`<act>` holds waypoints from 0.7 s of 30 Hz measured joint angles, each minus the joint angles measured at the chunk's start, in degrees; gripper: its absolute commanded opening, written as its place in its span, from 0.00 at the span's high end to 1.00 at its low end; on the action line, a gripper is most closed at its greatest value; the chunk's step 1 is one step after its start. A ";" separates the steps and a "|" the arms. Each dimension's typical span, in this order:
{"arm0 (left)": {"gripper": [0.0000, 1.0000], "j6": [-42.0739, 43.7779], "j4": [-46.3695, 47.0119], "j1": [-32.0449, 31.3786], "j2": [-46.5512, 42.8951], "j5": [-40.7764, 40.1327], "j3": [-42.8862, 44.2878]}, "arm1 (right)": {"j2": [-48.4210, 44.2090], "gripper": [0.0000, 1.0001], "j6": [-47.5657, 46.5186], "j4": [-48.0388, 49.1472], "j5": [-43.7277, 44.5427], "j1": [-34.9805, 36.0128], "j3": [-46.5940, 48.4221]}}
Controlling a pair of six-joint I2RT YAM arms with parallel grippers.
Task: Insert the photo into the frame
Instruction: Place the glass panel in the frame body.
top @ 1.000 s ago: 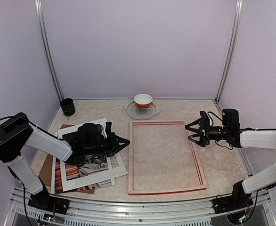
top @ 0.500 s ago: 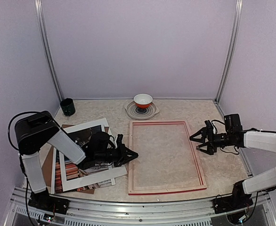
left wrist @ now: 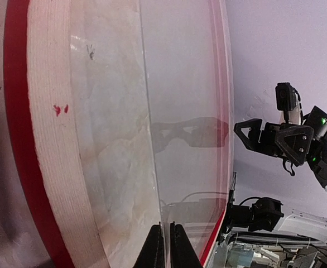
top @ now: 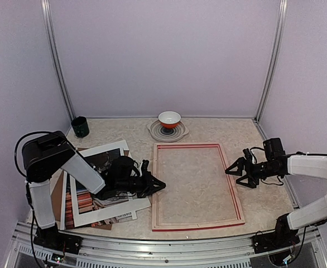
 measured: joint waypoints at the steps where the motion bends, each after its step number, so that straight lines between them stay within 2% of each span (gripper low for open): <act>1: 0.94 0.11 -0.17 -0.02 -0.02 0.00 0.00 | 0.00 0.01 -0.04 0.00 -0.02 0.00 0.00; 21: 0.94 0.63 -4.39 -0.02 -3.39 -1.14 -0.04 | -1.31 0.01 0.04 0.15 -1.27 -0.02 -0.44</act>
